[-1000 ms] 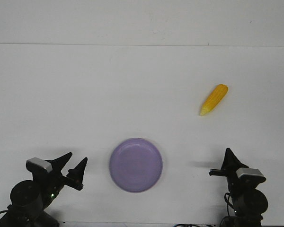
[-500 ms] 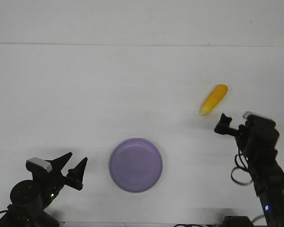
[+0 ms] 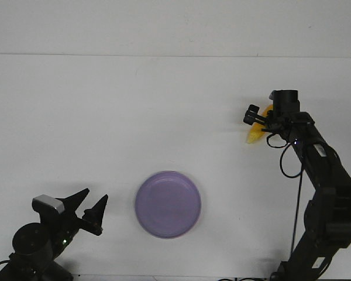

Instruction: Place corn on plate with both arms

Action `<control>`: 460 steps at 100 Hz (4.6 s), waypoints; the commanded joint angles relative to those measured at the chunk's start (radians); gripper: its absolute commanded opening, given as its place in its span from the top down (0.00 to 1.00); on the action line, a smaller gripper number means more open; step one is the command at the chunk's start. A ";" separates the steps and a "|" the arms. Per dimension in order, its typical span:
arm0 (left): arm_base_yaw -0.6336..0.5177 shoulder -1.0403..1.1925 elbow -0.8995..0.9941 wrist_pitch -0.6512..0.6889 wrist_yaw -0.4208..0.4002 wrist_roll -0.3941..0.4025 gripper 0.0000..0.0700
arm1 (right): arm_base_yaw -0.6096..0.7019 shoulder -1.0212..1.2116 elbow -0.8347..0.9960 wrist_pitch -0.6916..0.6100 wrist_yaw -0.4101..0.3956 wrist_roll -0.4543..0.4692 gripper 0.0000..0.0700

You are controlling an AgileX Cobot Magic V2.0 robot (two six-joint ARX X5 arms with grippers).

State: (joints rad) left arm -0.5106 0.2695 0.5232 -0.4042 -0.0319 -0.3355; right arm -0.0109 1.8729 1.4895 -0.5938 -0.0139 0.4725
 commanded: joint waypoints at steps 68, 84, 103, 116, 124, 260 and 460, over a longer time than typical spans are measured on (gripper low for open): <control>-0.004 0.004 0.010 0.009 -0.006 0.002 0.40 | -0.003 0.132 0.077 0.015 0.055 0.069 0.82; -0.004 0.004 0.010 0.009 -0.006 0.002 0.40 | -0.009 0.131 0.077 -0.002 0.055 0.061 0.90; -0.004 0.004 0.010 0.009 -0.006 0.003 0.40 | -0.010 0.121 0.077 -0.016 0.055 0.033 0.99; -0.004 0.004 0.010 0.009 -0.006 0.003 0.40 | -0.010 0.085 0.077 -0.032 0.055 0.000 0.98; -0.004 0.004 0.010 0.010 -0.006 0.003 0.40 | -0.010 0.043 0.077 -0.043 0.055 -0.034 0.98; -0.004 0.004 0.010 0.014 -0.006 0.010 0.40 | 0.974 -0.461 -0.509 0.151 0.049 -0.319 0.98; -0.004 0.003 0.011 0.039 -0.014 0.013 0.98 | 0.925 -1.284 -0.685 -0.034 0.512 -0.361 0.98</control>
State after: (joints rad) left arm -0.5110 0.2695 0.5232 -0.3748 -0.0467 -0.3279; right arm 0.9028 0.5854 0.7933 -0.6369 0.4950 0.0940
